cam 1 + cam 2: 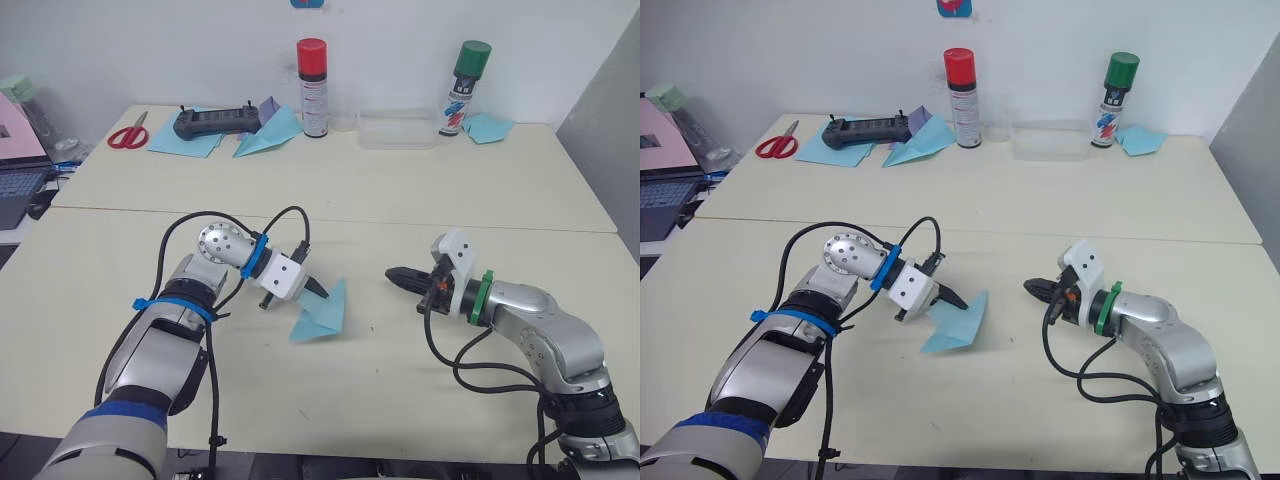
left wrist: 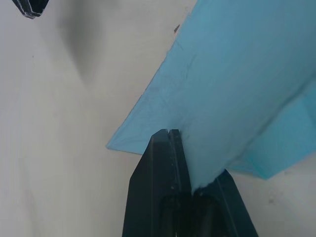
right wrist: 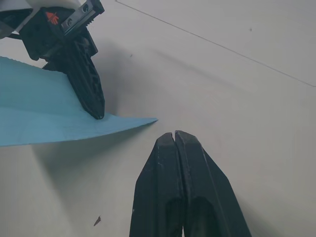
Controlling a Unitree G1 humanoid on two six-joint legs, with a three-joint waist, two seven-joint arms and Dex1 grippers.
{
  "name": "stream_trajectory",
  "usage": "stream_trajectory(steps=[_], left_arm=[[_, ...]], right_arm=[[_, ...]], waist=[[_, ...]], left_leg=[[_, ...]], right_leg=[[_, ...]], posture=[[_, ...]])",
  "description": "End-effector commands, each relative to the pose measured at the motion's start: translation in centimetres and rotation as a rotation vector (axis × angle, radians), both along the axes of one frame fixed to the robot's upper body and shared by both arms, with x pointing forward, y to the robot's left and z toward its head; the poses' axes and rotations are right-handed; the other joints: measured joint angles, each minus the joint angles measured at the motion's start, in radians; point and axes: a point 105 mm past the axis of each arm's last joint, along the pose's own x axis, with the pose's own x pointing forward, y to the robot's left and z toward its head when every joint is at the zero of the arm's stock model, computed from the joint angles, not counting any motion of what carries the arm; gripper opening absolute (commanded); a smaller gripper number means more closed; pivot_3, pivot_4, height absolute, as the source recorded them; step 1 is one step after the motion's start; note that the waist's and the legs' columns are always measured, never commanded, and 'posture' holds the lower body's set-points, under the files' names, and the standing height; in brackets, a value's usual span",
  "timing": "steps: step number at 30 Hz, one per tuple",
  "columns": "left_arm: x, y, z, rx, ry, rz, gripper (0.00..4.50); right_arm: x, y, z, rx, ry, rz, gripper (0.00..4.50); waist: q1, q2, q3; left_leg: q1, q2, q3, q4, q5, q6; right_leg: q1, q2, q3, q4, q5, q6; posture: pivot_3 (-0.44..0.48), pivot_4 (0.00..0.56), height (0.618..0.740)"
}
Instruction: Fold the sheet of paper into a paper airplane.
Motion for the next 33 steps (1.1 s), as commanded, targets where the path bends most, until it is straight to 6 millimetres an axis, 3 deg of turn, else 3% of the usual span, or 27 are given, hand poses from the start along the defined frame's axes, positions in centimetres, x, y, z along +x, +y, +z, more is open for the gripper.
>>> stream_trajectory(steps=[1, 7, 10, 15, 20, 25, 31, 33], left_arm=[[0.2, 1.1, 2.1, 0.048, -0.008, 0.059, 0.03], [-1.5, 3.1, 5.5, 0.195, -0.068, 0.100, 0.03], [-2.6, 5.3, 6.9, 0.394, -0.163, 0.287, 0.03], [-4.6, 4.5, 3.5, 0.379, -0.065, 0.454, 0.03], [-2.7, 3.1, 1.8, 0.324, -0.070, 0.560, 0.03], [-1.8, 1.4, 1.7, 0.244, -0.066, 0.574, 1.43], [-1.9, 0.9, 1.8, 0.226, -0.062, 0.568, 3.37], [-2.6, 1.5, 3.5, 0.149, 0.018, 0.591, 4.02]], right_arm=[[0.1, -0.5, 1.1, 0.019, -0.052, -0.017, 0.00], [0.0, -0.1, 0.9, 0.027, -0.052, -0.015, 0.00], [0.8, 1.0, 0.5, 0.061, -0.057, -0.006, 0.00], [1.6, 1.8, 0.1, 0.083, -0.066, -0.002, 0.00], [2.1, 1.5, -0.2, 0.072, -0.070, -0.004, 0.00], [2.4, 0.9, 0.0, 0.054, -0.079, -0.014, 0.00], [2.4, 0.5, 0.0, 0.042, -0.083, -0.013, 0.00], [1.9, 0.1, 0.5, 0.040, -0.083, 0.024, 0.40]], waist=[[-0.003, 0.000, 0.000], [-0.004, 0.001, 0.004], [-0.011, 0.001, 0.005], [-0.015, 0.005, 0.008], [-0.003, 0.004, 0.009], [-0.001, 0.004, 0.009], [-0.002, 0.004, 0.009], [-0.001, 0.004, 0.009]], left_leg=[[0.000, 0.000, 0.000, 0.000, 0.000, 0.000], [0.001, 0.001, -0.001, 0.000, 0.000, 0.000], [0.002, 0.002, -0.001, 0.000, 0.000, 0.000], [0.004, 0.001, 0.001, 0.000, 0.000, 0.000], [0.004, 0.001, -0.001, 0.003, 0.000, 0.000], [0.004, 0.001, 0.000, 0.005, 0.000, 0.000], [0.004, 0.001, 0.000, 0.004, 0.000, 0.000], [0.004, 0.001, 0.000, 0.004, 0.000, 0.000]], right_leg=[[0.000, 0.001, 0.000, 0.000, 0.000, 0.000], [-0.001, 0.001, 0.000, 0.004, 0.000, 0.000], [-0.001, 0.002, 0.000, 0.006, -0.002, 0.003], [0.001, 0.000, 0.002, 0.007, -0.003, 0.004], [0.000, 0.001, 0.001, 0.010, -0.003, 0.004], [0.000, 0.001, 0.002, 0.012, -0.003, 0.004], [-0.001, 0.002, 0.002, 0.013, -0.003, 0.003], [0.000, 0.002, 0.002, 0.013, -0.003, 0.003]], posture=[[0.000, 0.150, 0.740], [0.000, 0.150, 0.740], [0.000, 0.150, 0.740], [0.000, 0.150, 0.740], [0.000, 0.150, 0.740], [0.000, 0.150, 0.740], [0.000, 0.150, 0.740], [0.000, 0.150, 0.740]])
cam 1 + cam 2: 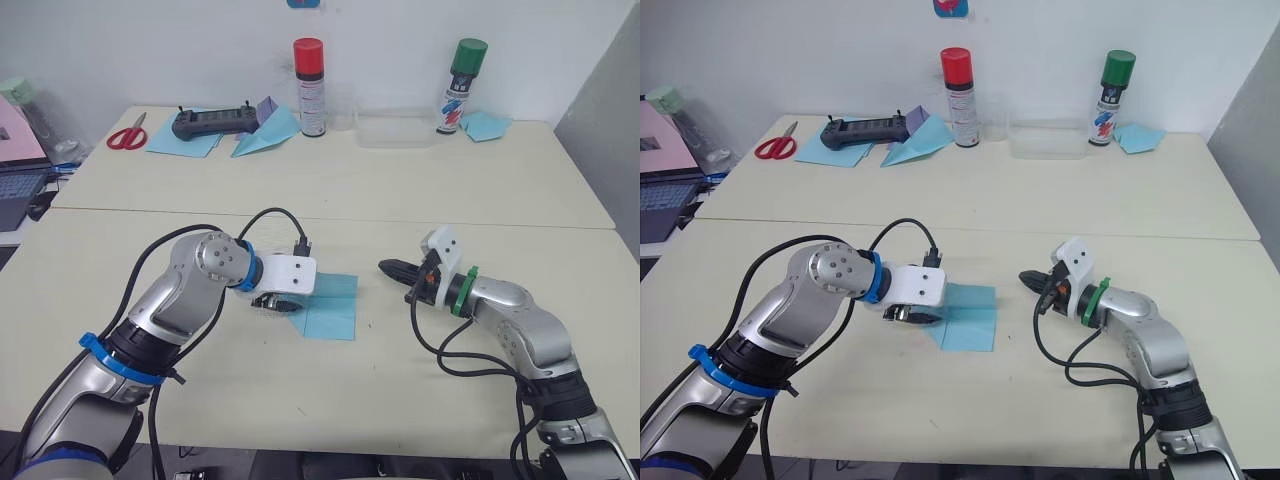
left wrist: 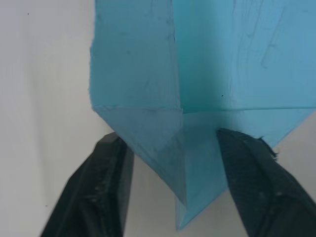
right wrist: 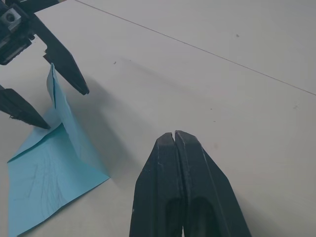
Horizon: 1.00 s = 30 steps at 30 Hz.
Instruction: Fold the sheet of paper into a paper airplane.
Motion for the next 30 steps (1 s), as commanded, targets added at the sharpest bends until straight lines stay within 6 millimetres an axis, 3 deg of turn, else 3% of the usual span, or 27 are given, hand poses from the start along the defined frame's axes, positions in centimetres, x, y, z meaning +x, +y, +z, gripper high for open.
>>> stream_trajectory(steps=[1, 4, 8, 13, 18, 21, 27, 30], left_arm=[[-0.9, 1.3, 3.8, -0.131, 0.030, 0.037, 4.33], [-1.6, 4.0, 6.0, -0.174, 0.064, 0.094, 4.50], [-1.7, 6.4, 8.1, -0.294, 0.064, 0.147, 4.50], [-2.1, 8.1, 8.9, -0.414, 0.071, 0.226, 4.50], [-2.7, 7.6, 8.0, -0.445, 0.084, 0.253, 4.50], [-3.0, 7.5, 7.1, -0.441, 0.093, 0.275, 4.50], [-3.9, 7.0, 5.7, -0.455, 0.120, 0.299, 4.50], [-3.9, 7.0, 5.5, -0.457, 0.119, 0.308, 4.50]], right_arm=[[-1.0, -0.5, 2.0, 0.013, -0.033, 0.094, 0.58], [-2.8, -0.2, 2.0, 0.036, 0.028, 0.219, 1.57], [-3.5, 0.8, 1.7, 0.058, 0.073, 0.295, 2.98], [-2.6, 3.2, 0.7, 0.062, 0.085, 0.327, 2.98], [-2.3, 5.6, 0.9, 0.106, 0.082, 0.380, 2.98], [-2.5, 6.1, 1.0, 0.124, 0.089, 0.413, 2.43], [-3.1, 5.5, 0.4, 0.087, 0.087, 0.440, 0.17], [-3.4, 4.9, 0.3, 0.063, 0.071, 0.451, 0.04]], waist=[[0.000, 0.000, 0.000], [-0.006, -0.001, 0.001], [-0.006, -0.001, 0.001], [-0.008, -0.001, 0.001], [-0.007, -0.001, 0.001], [-0.002, -0.001, 0.001], [0.002, -0.001, 0.002], [0.002, -0.001, 0.002]], left_leg=[[0.000, 0.000, 0.000, 0.000, 0.000, 0.000], [0.000, 0.000, 0.000, 0.000, 0.000, 0.000], [0.002, 0.001, 0.000, -0.001, 0.000, 0.000], [0.001, 0.001, 0.000, 0.000, 0.000, 0.000], [0.001, 0.001, 0.000, 0.000, 0.000, 0.000], [0.000, 0.001, 0.000, 0.000, 0.000, 0.000], [0.001, 0.001, 0.000, 0.000, 0.000, 0.000], [0.001, 0.001, 0.000, 0.000, 0.000, 0.000]], right_leg=[[0.000, 0.000, 0.000, 0.000, 0.000, 0.000], [0.000, 0.000, 0.000, 0.000, 0.000, 0.000], [0.000, 0.001, -0.001, 0.001, -0.001, -0.001], [0.000, 0.001, 0.000, 0.001, -0.001, 0.000], [0.000, 0.001, 0.000, 0.000, -0.001, -0.001], [0.000, 0.000, -0.001, 0.000, -0.001, -0.001], [0.000, 0.000, -0.001, 0.001, -0.001, -0.001], [0.000, 0.000, -0.001, 0.001, -0.001, -0.001]], posture=[[0.000, 0.150, 0.740], [0.000, 0.150, 0.740], [0.000, 0.150, 0.740], [0.000, 0.150, 0.740], [0.000, 0.150, 0.740], [0.000, 0.150, 0.740], [0.000, 0.150, 0.740], [0.000, 0.150, 0.740]])
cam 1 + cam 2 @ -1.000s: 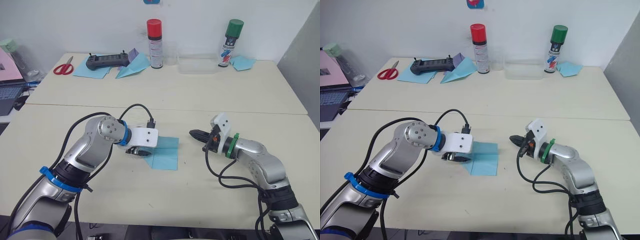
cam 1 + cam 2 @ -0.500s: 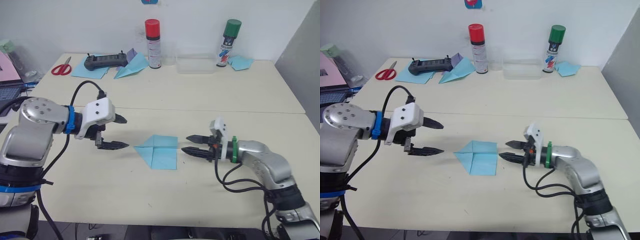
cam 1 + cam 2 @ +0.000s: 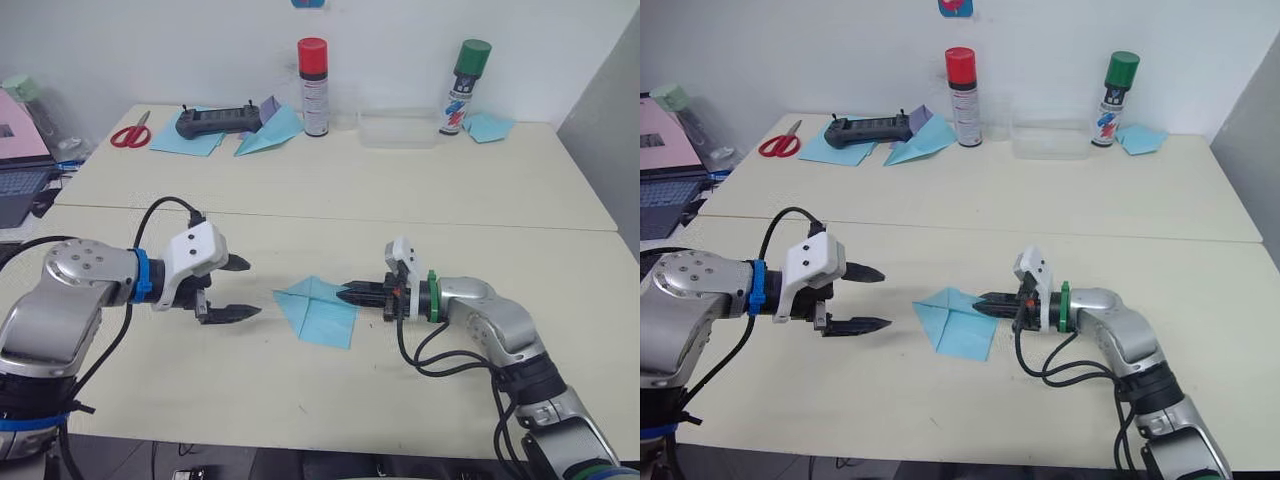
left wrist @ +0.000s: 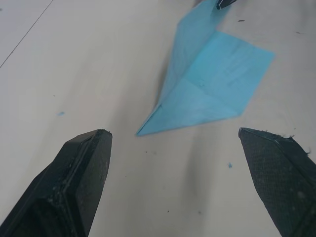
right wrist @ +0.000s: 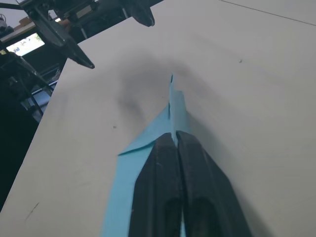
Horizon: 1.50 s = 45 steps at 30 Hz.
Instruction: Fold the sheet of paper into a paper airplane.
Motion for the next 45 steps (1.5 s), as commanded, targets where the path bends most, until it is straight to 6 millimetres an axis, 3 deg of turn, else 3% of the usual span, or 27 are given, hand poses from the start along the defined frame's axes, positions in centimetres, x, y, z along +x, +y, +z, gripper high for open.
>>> stream_trajectory(steps=[1, 10, 17, 25, 28, 31, 37, 40, 45], left_arm=[[0.0, -0.1, 0.8, -0.003, -0.044, 0.000, 4.50], [0.6, -0.8, 0.6, -0.032, -0.045, -0.016, 4.50], [1.0, -0.9, 0.7, -0.030, -0.058, -0.026, 4.50], [1.5, -1.1, 0.5, -0.029, -0.068, -0.036, 4.50], [1.6, -1.3, 0.4, -0.031, -0.069, -0.044, 4.50], [1.8, -1.5, 0.2, -0.043, -0.069, -0.047, 4.50], [3.8, -3.5, 0.4, -0.196, -0.108, -0.008, 4.50], [4.6, -4.7, -0.1, -0.262, -0.102, -0.003, 3.89], [4.3, -6.6, -2.2, -0.268, -0.049, -0.065, 2.22]], right_arm=[[-0.6, -0.6, 1.0, -0.002, -0.076, 0.035, 0.04], [-1.4, -1.9, 1.1, -0.063, -0.218, 0.093, 0.04], [-0.4, -3.1, 1.7, -0.084, -0.243, 0.027, 0.04], [-2.3, -2.7, 0.9, -0.116, -0.197, 0.075, 0.04], [-2.5, -2.4, 0.6, -0.121, -0.199, 0.069, 0.62], [-2.8, -2.6, 1.2, -0.115, -0.196, 0.068, 1.61], [-2.2, -4.0, 3.7, -0.094, -0.220, 0.014, 1.61], [-1.7, -4.8, 4.9, -0.078, -0.234, -0.037, 1.66], [-1.7, -5.0, 5.4, -0.069, -0.230, -0.083, 1.66]], waist=[[0.000, 0.000, 0.000], [-0.001, 0.000, 0.000], [0.000, 0.000, 0.000], [0.000, 0.000, 0.000], [0.000, 0.000, 0.000], [0.000, 0.000, 0.000], [0.005, 0.000, 0.000], [0.005, 0.000, 0.000], [0.002, 0.000, 0.000]], left_leg=[[0.000, 0.000, 0.000, 0.000, 0.000, 0.000], [0.000, 0.000, 0.000, 0.000, 0.000, 0.000], [0.000, 0.000, 0.000, 0.000, 0.000, 0.000], [0.000, 0.000, 0.000, 0.000, 0.000, 0.000], [0.000, 0.000, 0.000, 0.000, 0.000, 0.000], [0.000, 0.000, 0.000, 0.000, 0.000, 0.000], [0.000, -0.001, 0.000, 0.001, 0.000, 0.000], [0.000, -0.001, 0.000, 0.002, 0.000, 0.000], [0.000, -0.001, 0.000, 0.002, 0.000, 0.000]], right_leg=[[0.000, 0.000, 0.000, 0.000, 0.000, 0.000], [0.000, 0.000, 0.000, 0.000, 0.000, 0.000], [0.000, 0.000, 0.000, 0.000, 0.000, 0.000], [0.000, 0.000, 0.000, 0.000, 0.000, 0.000], [0.000, 0.000, 0.000, 0.000, 0.000, 0.000], [0.000, 0.000, 0.000, 0.000, 0.000, 0.000], [0.001, 0.000, 0.000, 0.000, 0.000, 0.000], [0.001, 0.000, 0.000, 0.000, 0.000, 0.000], [0.001, 0.000, 0.000, 0.000, 0.003, -0.004]], posture=[[0.000, 0.150, 0.740], [0.000, 0.150, 0.740], [0.000, 0.150, 0.740], [0.000, 0.150, 0.740], [0.000, 0.150, 0.740], [0.000, 0.150, 0.740], [0.000, 0.150, 0.740], [0.000, 0.150, 0.740], [0.000, 0.150, 0.740]])
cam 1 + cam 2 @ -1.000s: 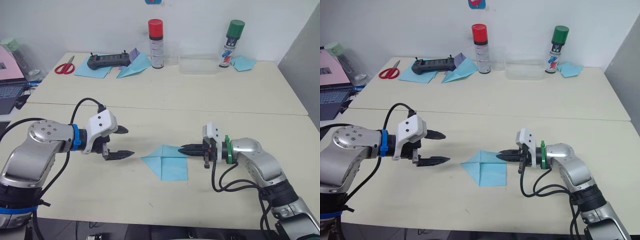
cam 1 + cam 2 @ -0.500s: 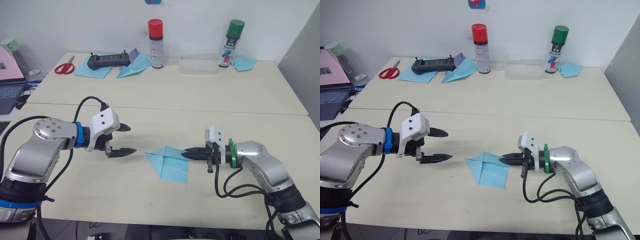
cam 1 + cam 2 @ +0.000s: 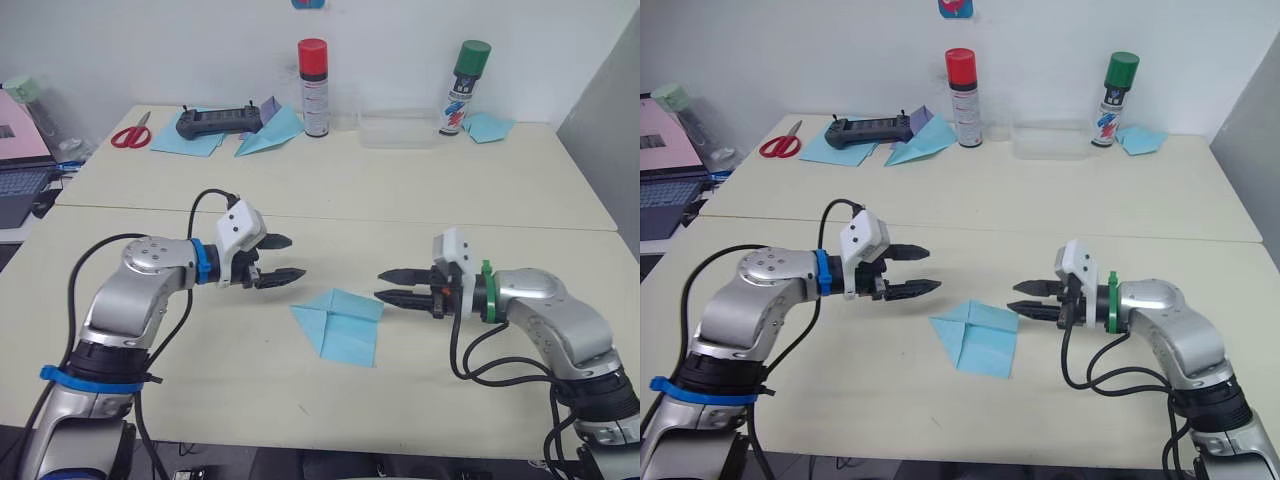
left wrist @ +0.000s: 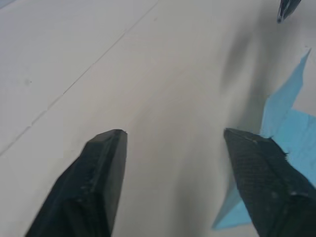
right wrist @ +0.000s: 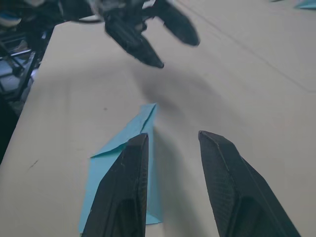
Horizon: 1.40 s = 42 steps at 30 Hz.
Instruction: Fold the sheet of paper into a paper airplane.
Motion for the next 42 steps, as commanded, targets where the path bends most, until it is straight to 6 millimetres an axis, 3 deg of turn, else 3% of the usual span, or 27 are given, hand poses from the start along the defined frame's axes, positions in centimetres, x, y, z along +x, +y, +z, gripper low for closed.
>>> stream_trajectory(steps=[1, 7, 18, 28, 42], left_arm=[[-0.3, -1.3, -0.6, 0.012, -0.014, -0.064, 1.91], [-0.6, -2.2, -2.0, 0.068, 0.008, -0.118, 0.02], [-2.5, -2.2, -2.5, 0.094, 0.049, -0.180, 0.02], [-4.2, -2.2, -4.1, 0.154, 0.062, -0.219, 0.02], [-3.7, -1.7, -4.2, 0.166, 0.017, -0.199, 0.02]], right_arm=[[-0.4, 0.2, 1.3, 0.027, -0.037, -0.006, 1.66], [-0.6, 0.5, 1.6, 0.040, -0.036, -0.032, 1.66], [-0.5, 0.3, 1.7, 0.044, -0.043, -0.065, 1.66], [-0.4, 0.4, 1.5, 0.042, -0.047, -0.064, 1.66], [-1.0, 1.1, 1.6, 0.045, -0.057, -0.014, 1.66]], waist=[[0.000, 0.000, 0.000], [0.000, 0.000, 0.000], [-0.001, 0.000, 0.000], [-0.001, 0.000, 0.000], [0.000, 0.000, 0.000]], left_leg=[[0.000, 0.000, 0.000, 0.000, 0.000, 0.000], [0.000, 0.000, 0.000, 0.000, 0.000, 0.000], [0.000, 0.000, 0.000, 0.000, 0.000, 0.000], [0.000, 0.000, 0.000, 0.000, 0.000, 0.000], [0.000, 0.000, 0.000, 0.000, 0.000, 0.000]], right_leg=[[0.000, 0.000, 0.000, 0.000, 0.000, 0.000], [0.000, 0.000, 0.000, 0.000, 0.000, 0.000], [0.000, 0.000, 0.000, 0.000, 0.000, 0.001], [0.000, 0.000, 0.001, 0.000, -0.002, 0.004], [0.000, 0.000, 0.000, 0.000, -0.002, 0.004]], posture=[[0.000, 0.150, 0.740], [0.000, 0.150, 0.740], [0.000, 0.150, 0.740], [0.000, 0.150, 0.740], [0.000, 0.150, 0.740]])
